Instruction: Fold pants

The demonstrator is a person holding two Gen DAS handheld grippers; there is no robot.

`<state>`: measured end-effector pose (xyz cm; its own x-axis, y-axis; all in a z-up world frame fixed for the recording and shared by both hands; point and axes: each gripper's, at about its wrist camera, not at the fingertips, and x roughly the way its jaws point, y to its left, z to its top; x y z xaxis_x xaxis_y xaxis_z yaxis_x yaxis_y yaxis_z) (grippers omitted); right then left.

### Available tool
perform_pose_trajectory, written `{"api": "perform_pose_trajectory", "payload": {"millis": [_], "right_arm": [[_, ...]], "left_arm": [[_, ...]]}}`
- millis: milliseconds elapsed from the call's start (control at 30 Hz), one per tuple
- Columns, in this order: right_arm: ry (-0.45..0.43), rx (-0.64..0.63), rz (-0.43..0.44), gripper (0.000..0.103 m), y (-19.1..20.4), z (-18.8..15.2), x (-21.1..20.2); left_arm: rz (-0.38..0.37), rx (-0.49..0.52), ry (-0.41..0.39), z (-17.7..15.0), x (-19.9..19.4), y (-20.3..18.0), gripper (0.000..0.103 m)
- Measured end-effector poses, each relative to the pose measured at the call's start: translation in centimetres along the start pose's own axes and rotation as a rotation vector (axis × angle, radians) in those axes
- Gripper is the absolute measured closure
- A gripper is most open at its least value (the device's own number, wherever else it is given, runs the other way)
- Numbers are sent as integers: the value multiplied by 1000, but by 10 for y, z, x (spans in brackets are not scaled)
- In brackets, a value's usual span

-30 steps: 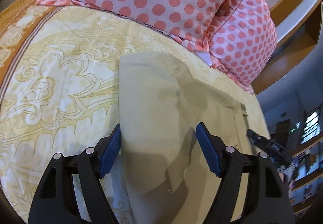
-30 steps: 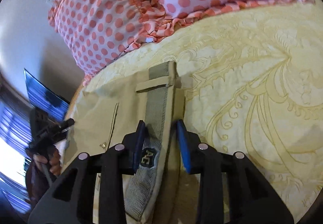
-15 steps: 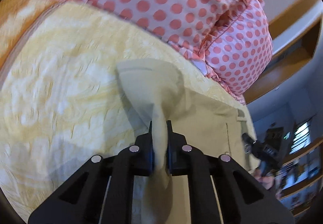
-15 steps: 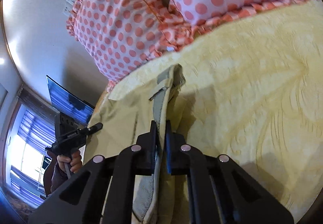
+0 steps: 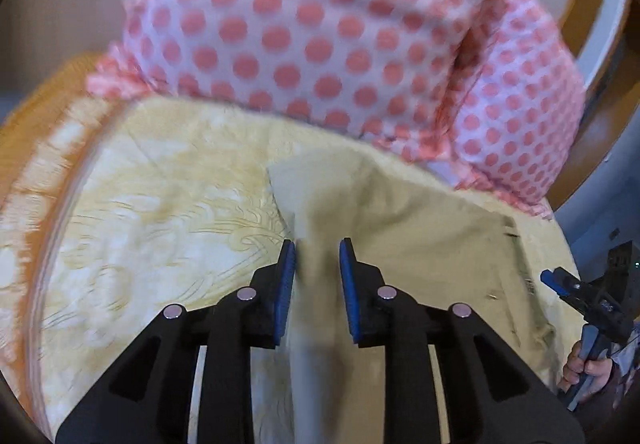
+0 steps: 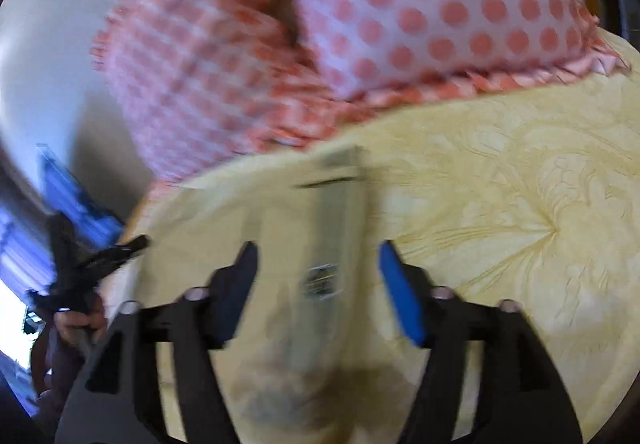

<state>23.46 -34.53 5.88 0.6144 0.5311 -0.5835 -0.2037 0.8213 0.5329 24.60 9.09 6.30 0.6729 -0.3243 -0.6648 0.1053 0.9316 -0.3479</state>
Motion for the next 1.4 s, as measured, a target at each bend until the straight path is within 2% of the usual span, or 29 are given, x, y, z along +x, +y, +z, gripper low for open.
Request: {"api": "perform_pose_trajectory", "payload": {"millis": [33,100,167,233,267,300,333,400,433,467,500,567,633,700,767,833,1033,1100,1400], "right_arm": [[3,3,65,36,7,-6,-7],[50,39,178,35,15,-18,-6],[105,84,209,29,15,-28,4],[143,141,151,30,4,-34,17],[111,181,176,32,-2,-34,16],[114,208,181,33,-5,-33,17],[117,244,179,33,-7,-32,15],[78,192,85,25,7,-36,-2],[55,140,48,11,18,-40,-9],[13,59,-16,4,35,-49,-22],[-13,-4,-57,3,48,-60,-33],[-40,-114,-117,3,69,-86,-46],[-64,-201,-201,2,86,-117,-51],[-78,-268,-271,2,100,-144,-48],[-88,-292,-311,2,103,-161,-51],[-77,-300,-344,2,102,-172,-45],[-91,-285,-409,2,96,-183,-39],[-99,-303,-439,2,97,-187,-37],[-168,-311,-463,2,96,-196,-39]], "left_arm": [[-32,0,-13,-4,-11,-4,76],[-131,-4,-2,-19,-30,-17,60],[-184,3,47,-30,-28,-26,53],[-157,1,126,-38,-8,-30,53],[-109,-5,158,-41,6,-27,55],[-93,-9,170,-43,15,-25,57],[-83,-7,149,-44,15,-25,59],[-45,-2,125,-47,0,-29,60],[-43,12,93,-51,-15,-33,59],[-34,31,64,-56,-27,-38,55],[-14,55,34,-65,-43,-42,40],[54,94,-18,-89,-70,-48,19],[110,148,-67,-123,-93,-57,16],[144,183,-77,-145,-101,-64,13],[188,214,-60,-170,-102,-68,13],[200,218,-39,-184,-98,-70,13],[266,261,-56,-193,-84,-74,10],[274,277,-64,-198,-85,-76,2],[315,236,-140,-209,-89,-75,1]]}}
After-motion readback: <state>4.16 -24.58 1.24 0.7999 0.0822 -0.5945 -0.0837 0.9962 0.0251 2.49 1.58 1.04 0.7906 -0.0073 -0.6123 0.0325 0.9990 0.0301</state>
